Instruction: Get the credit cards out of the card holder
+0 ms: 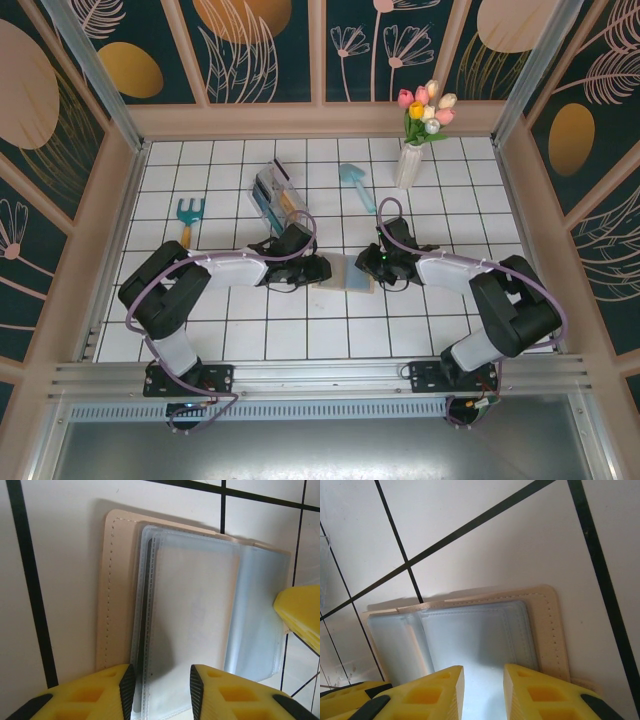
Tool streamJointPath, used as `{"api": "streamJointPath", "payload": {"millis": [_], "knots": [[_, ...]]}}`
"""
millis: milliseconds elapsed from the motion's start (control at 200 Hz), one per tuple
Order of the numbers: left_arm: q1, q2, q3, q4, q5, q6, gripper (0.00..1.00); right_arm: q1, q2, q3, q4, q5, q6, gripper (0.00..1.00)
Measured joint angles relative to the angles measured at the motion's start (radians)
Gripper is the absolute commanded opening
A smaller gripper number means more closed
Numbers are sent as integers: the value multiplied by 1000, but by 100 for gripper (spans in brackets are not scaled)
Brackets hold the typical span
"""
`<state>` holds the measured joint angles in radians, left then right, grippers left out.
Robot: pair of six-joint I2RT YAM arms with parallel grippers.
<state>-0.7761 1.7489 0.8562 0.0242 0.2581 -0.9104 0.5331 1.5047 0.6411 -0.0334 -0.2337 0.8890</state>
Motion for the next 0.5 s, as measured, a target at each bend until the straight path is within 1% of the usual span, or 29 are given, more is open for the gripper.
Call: {"api": "streamJointPath", "payload": {"millis": [285,500], "knots": [[0,12,0,30,38,-1,33,0,12,5,2,0,0,29],[2,10,0,57,64,0,32,0,21,10,4,-1,0,29]]}}
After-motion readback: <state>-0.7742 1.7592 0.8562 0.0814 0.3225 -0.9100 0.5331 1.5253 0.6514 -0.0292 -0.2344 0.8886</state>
